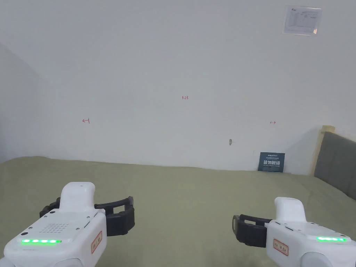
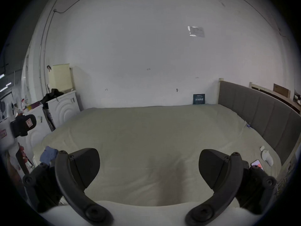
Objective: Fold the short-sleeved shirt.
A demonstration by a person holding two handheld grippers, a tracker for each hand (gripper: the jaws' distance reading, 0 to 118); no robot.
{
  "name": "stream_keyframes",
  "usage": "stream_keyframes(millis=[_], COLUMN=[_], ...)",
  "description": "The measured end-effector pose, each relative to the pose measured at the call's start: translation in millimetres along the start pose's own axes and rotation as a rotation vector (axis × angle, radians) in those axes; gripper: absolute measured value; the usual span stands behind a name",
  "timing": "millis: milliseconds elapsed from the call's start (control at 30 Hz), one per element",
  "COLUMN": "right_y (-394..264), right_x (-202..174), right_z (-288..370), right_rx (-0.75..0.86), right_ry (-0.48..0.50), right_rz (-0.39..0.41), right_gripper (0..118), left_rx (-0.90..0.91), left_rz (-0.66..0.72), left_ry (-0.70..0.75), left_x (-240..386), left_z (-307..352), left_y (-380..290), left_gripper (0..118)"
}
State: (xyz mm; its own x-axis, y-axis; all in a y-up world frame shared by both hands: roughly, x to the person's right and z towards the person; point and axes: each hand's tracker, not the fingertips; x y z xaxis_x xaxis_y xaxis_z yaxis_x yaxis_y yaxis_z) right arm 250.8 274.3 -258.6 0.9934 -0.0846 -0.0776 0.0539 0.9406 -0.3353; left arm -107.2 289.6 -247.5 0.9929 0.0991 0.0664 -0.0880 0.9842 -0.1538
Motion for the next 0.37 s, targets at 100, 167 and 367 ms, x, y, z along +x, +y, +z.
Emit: stream_keyframes(millis=[100, 167, 367], right_y=[-2.4, -1.6, -5.6], right_x=[-3.9, -3.3, -6.7], right_z=[-4.0, -4.6, 1.3], right_rx=[-0.027, -0.039, -0.004], right_ry=[0.004, 0.031, 0.007], right_rz=[0.016, 0.000, 0.022], right_gripper=[118, 118, 118], left_rx=[-0.013, -0.017, -0.009], left_rz=[0.005, 0.005, -0.030], left_ry=[-0.003, -0.009, -0.009], left_x=[1.9, 2.6, 2.7], left_z=[-0.1, 1.0, 2.5], left_y=[-2.6, -3.9, -3.7], left_gripper=[118, 118, 118])
